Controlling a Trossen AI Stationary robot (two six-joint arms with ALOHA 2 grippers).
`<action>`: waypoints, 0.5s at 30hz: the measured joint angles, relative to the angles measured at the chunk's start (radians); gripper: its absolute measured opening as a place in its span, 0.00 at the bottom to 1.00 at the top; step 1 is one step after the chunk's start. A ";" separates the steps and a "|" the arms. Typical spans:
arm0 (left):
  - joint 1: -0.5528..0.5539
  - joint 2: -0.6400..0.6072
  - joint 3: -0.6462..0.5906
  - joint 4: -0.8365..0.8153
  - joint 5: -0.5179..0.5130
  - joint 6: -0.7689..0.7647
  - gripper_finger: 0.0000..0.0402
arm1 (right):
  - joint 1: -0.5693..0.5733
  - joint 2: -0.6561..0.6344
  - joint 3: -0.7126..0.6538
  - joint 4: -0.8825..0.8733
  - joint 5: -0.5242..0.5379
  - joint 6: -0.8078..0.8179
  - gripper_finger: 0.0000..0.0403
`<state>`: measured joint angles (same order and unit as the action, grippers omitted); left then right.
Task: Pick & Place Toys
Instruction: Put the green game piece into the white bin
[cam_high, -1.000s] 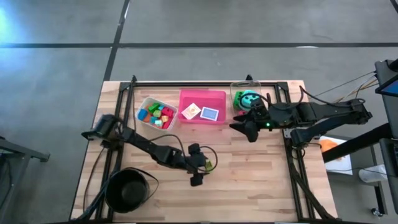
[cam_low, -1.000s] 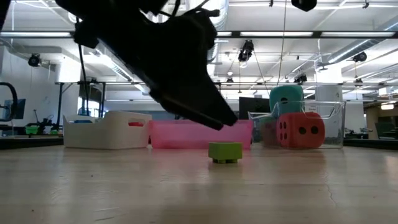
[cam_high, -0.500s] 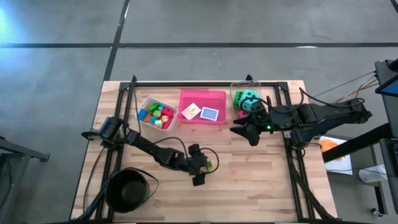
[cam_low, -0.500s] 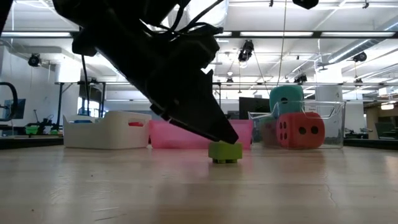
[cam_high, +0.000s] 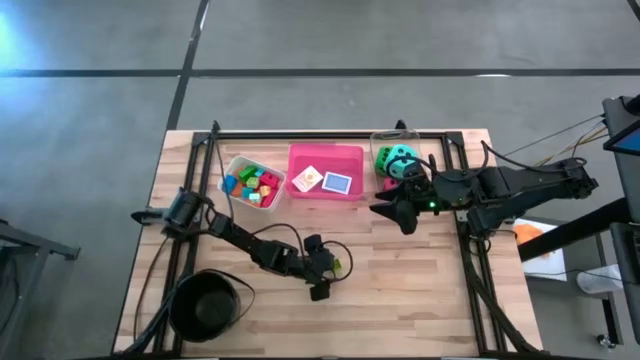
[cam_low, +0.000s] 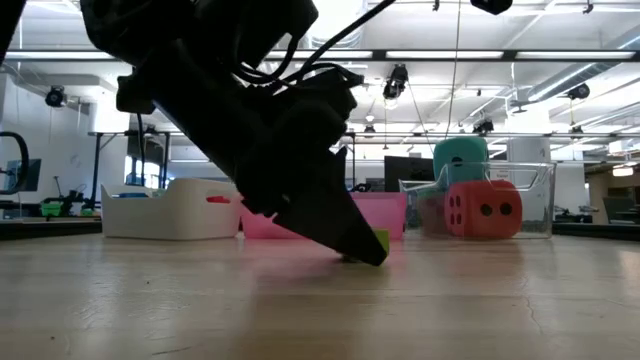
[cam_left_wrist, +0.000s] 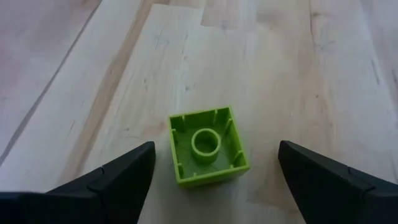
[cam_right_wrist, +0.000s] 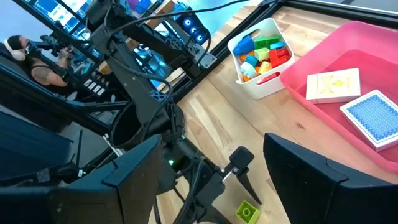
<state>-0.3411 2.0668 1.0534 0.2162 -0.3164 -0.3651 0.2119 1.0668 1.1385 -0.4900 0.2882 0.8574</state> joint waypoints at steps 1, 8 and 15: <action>0.000 0.001 0.000 0.002 -0.003 -0.010 0.85 | 0.000 0.000 0.000 0.000 0.000 0.003 0.67; 0.000 0.002 0.000 0.005 -0.028 -0.035 0.82 | 0.000 0.000 0.000 0.000 0.000 0.003 0.67; 0.001 0.002 0.000 0.000 -0.051 -0.109 0.60 | 0.000 0.000 0.000 0.000 0.000 0.003 0.67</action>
<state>-0.3405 2.0693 1.0534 0.2164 -0.3675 -0.4738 0.2115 1.0672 1.1385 -0.4900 0.2886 0.8606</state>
